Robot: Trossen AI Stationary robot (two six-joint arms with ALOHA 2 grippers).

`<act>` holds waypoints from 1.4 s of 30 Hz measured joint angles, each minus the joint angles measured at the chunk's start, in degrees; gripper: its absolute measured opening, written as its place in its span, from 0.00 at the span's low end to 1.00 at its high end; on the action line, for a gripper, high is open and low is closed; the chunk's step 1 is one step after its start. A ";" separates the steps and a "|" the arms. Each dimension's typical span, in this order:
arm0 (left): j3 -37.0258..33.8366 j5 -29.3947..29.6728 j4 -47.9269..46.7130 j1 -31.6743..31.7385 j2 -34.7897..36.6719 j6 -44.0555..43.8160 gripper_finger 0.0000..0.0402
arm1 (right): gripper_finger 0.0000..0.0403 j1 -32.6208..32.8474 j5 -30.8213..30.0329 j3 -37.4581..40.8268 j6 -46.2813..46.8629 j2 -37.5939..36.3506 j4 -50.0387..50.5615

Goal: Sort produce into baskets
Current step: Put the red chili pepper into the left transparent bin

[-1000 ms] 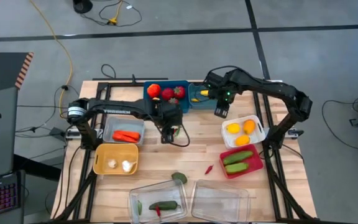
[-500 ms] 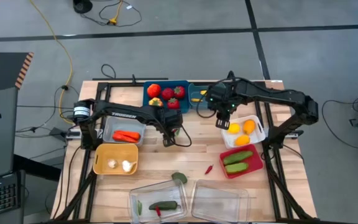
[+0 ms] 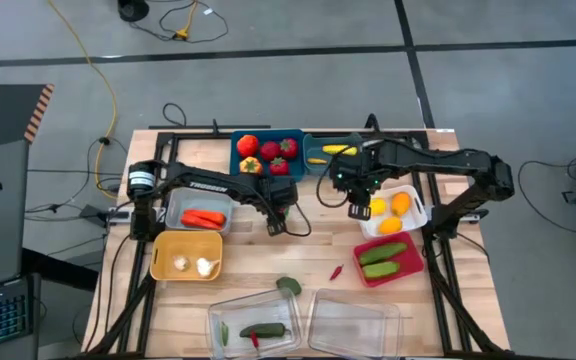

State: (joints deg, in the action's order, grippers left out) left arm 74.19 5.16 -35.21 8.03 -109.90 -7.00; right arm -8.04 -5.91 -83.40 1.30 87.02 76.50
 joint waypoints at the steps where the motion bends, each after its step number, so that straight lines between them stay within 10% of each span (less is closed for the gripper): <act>1: 0.26 0.64 0.99 0.00 -0.26 -0.06 0.51 | 0.38 0.41 0.02 0.02 0.19 0.00 0.08; 42: 6.71 1.71 -6.17 0.09 -4.71 3.12 0.07 | 0.38 17.24 -0.17 0.09 9.42 0.04 -0.21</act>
State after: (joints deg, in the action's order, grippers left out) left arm 80.91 6.87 -41.38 8.12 -114.61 -3.88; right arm 9.20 -6.09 -83.31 10.72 87.07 76.29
